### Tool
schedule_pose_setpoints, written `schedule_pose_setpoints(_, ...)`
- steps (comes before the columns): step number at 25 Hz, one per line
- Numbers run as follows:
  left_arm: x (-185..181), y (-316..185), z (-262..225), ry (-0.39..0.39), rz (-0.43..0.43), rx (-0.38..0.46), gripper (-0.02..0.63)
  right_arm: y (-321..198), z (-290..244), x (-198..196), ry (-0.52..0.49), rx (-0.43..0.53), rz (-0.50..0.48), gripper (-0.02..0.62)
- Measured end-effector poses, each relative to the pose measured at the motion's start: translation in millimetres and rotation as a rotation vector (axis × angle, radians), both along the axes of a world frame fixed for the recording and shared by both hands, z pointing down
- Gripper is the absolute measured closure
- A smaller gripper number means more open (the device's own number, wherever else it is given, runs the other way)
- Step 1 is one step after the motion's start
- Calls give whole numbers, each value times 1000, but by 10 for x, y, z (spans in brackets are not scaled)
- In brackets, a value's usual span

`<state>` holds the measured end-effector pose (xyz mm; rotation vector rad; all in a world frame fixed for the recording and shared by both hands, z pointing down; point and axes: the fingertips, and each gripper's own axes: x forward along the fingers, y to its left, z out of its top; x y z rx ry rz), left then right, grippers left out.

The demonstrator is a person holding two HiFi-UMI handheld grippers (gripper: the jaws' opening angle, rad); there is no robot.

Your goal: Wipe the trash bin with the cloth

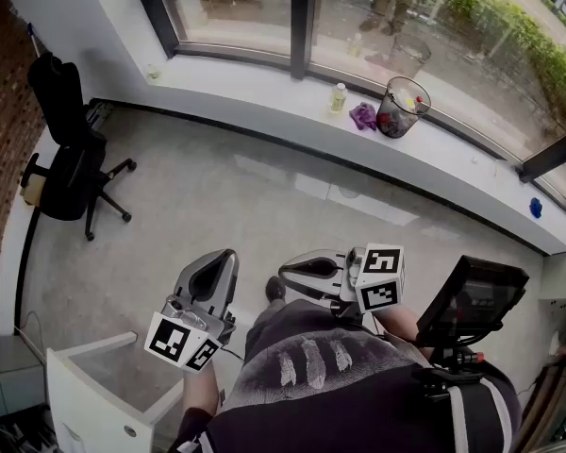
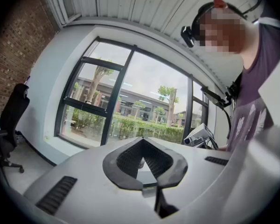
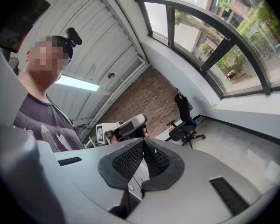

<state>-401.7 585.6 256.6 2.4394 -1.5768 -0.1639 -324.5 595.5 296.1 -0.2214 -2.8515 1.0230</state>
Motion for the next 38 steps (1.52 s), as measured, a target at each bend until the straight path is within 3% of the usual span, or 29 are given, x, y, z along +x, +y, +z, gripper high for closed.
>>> schedule_pose_setpoints(5,-454,-295,44,54,81,16,612,-106,55,-427,117,139,2,595)
schedule_pose_setpoints(12,-570,-875,102,77,209,51,612,-517,74,-354,227,207,194,595)
schedule_pose_setpoints(15,-533,-1059,12,109,242,71,612,-690,20,-320,221,219,252,595)
schedule_pose_setpoints(19,-393,-1211,9,70,272,66,612,-830,70,-274,205,210,253,595)
schedule_pose_setpoints(24,-225,-1417,50,30,237,36,612,-1144,107,-97,147,188,251,595)
schedule_pose_setpoints(30,185,-1842,-23,-37,203,12,612,-1608,83,265,62,157,247,595)
schedule_pose_setpoints(38,1473,-2564,-50,-102,286,-30,612,-2271,165,1385,37,105,301,595)
